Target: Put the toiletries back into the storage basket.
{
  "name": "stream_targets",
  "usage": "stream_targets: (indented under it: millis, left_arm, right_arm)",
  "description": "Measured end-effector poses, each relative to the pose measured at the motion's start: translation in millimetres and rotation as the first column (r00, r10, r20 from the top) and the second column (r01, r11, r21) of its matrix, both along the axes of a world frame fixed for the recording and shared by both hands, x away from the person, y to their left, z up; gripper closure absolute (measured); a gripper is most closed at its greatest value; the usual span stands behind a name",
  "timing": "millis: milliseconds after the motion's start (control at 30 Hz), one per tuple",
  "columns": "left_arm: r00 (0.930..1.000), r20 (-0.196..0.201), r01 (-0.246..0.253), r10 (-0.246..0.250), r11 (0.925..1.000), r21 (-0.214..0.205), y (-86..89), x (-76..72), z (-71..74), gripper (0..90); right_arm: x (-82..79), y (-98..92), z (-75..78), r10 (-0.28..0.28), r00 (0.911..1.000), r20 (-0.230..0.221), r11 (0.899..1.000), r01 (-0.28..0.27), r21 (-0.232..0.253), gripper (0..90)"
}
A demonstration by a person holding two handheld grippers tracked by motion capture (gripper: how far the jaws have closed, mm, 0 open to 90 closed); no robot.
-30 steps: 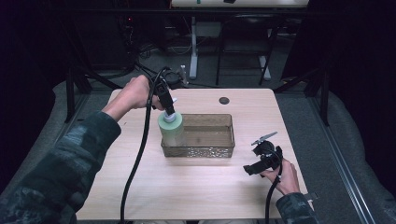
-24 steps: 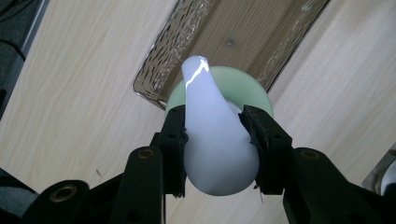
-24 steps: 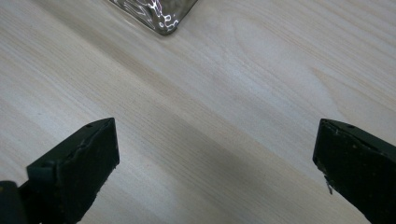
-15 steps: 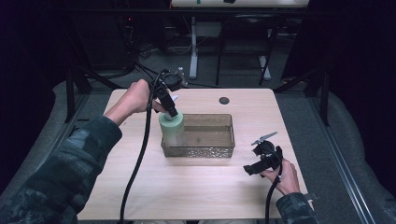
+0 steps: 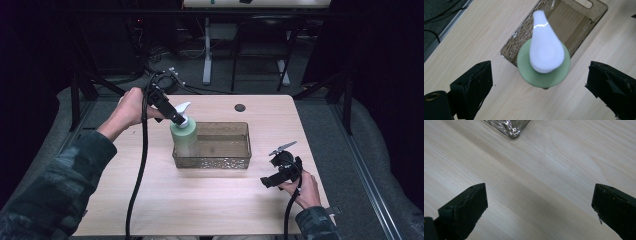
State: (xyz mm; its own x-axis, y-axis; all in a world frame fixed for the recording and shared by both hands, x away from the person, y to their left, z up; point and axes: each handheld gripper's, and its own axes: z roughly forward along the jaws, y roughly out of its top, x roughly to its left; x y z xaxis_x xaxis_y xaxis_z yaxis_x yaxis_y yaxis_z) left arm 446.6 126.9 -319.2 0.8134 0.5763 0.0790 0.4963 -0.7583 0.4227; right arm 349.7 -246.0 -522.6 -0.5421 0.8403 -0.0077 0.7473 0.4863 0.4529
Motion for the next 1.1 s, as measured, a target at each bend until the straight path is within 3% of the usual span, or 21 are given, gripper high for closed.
stream_targets:
  millis: [133, 300, 367, 600, 833, 967, 1000, 1100]
  left_arm:
    - [0.999, 0.032, -0.03, 0.031, 0.9987, -0.042, 16.4, -6.4, -3.5, 0.3]
    - [0.9955, 0.07, -0.056, 0.063, 0.9939, -0.095, 32.5, -16.9, -12.2, 0.0]
    - [0.992, 0.102, -0.065, 0.075, 0.993, -0.099, 40.0, -22.5, -16.7, 0.0]
    - [0.9831, 0.133, -0.106, 0.126, 0.9829, -0.151, 63.6, -38.7, -36.8, 0.0]
    - [0.9702, 0.147, -0.164, 0.192, 0.9689, -0.186, 87.4, -54.3, -66.1, 0.0]
    - [0.9584, 0.171, -0.203, 0.229, 0.9665, -0.157, 97.8, -63.3, -86.7, 0.0]
    - [0.9565, 0.155, -0.22, 0.247, 0.9601, -0.172, 101.7, -65.5, -95.2, 0.0]
    - [0.9502, 0.14, -0.253, 0.278, 0.9516, -0.175, 108.9, -69.4, -114.7, 0.0]
  right_arm:
    - [0.1, 0.1, -0.2, -0.002, 1.0, -0.002, 1.0, 0.002, 0.002, 0.0]
    - [0.2, 0.2, -0.5, -0.002, 1.0, -0.002, 1.0, 0.002, 0.002, 0.0]
    - [0.2, 0.1, -0.3, -0.002, 1.0, -0.002, 1.0, 0.002, 0.0, 0.0]
    - [0.2, 0.5, -0.6, -0.001, 1.0, -0.001, 1.0, 0.001, 0.004, 0.0]
    - [0.0, 0.6, -0.6, -0.002, 1.0, 0.0, 1.0, 0.002, 0.007, 0.0]
    - [-0.1, 0.7, -0.5, -0.003, 1.0, 0.001, 1.0, 0.003, 0.008, 0.0]
    - [-0.1, 0.7, -0.5, -0.003, 1.0, 0.001, 1.0, 0.003, 0.008, 0.0]
    - [0.1, 0.9, -0.7, -0.001, 1.0, -0.001, 1.0, 0.001, 0.007, 0.0]
